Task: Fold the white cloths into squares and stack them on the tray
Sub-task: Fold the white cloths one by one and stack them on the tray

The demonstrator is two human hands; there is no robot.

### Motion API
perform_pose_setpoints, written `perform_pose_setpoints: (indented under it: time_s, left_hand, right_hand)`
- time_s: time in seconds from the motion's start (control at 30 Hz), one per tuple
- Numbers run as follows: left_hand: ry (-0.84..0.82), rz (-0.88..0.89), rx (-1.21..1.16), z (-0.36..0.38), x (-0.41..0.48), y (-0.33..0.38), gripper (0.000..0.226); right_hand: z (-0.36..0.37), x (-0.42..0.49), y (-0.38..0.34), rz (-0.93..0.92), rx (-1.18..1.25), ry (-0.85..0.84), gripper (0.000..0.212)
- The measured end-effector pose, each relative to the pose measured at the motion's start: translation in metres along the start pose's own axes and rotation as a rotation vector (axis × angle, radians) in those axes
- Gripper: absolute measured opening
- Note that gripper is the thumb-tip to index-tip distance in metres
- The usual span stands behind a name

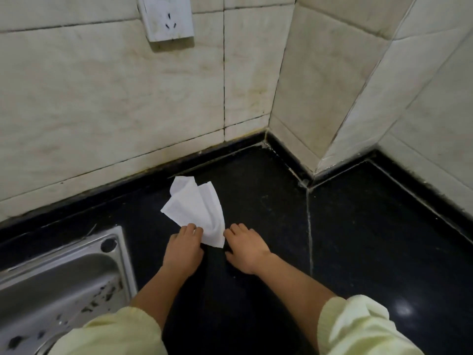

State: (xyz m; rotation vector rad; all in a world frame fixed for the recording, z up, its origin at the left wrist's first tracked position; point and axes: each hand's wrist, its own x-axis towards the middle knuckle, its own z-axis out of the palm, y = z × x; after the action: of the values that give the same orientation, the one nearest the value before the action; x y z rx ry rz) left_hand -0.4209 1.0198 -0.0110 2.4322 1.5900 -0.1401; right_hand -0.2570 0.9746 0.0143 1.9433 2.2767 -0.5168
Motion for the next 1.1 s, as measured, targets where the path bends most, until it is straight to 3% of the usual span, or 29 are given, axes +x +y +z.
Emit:
perform_pose_setpoints:
  time_s: [0.23, 0.43, 0.5, 0.63, 0.73, 0.87, 1.0, 1.1]
  left_hand:
    - [0.010, 0.171, 0.050, 0.008, 0.016, -0.027, 0.034]
    - [0.028, 0.188, 0.032, 0.014, 0.023, -0.034, 0.028]
    - [0.038, 0.183, 0.027, 0.014, 0.024, -0.032, 0.027]
    - [0.047, 0.130, 0.056, 0.013, 0.026, -0.027, 0.019]
    - [0.074, 0.102, 0.046, 0.009, 0.024, -0.021, 0.012]
    - [0.180, 0.135, -0.024, -0.008, 0.021, -0.006, 0.008]
    - [0.293, 0.157, -0.177, -0.033, 0.012, 0.026, 0.007]
    - [0.319, 0.157, -0.268, -0.048, 0.006, 0.055, 0.014]
  right_hand:
    - [0.020, 0.028, -0.010, -0.053, -0.097, 0.029, 0.038]
    - [0.030, 0.046, -0.007, -0.139, -0.196, 0.082, 0.029]
    - [0.027, 0.047, -0.006, -0.095, -0.070, 0.096, 0.025]
    - [0.014, 0.043, -0.005, 0.108, 0.432, 0.161, 0.013]
    - [0.002, 0.034, -0.002, 0.225, 0.726, 0.163, 0.017]
    - [-0.022, 0.020, 0.013, 0.288, 0.921, 0.237, 0.014]
    - [-0.046, -0.012, 0.040, 0.317, 1.103, 0.369, 0.030]
    - [-0.063, -0.043, 0.063, 0.339, 1.205, 0.462, 0.021]
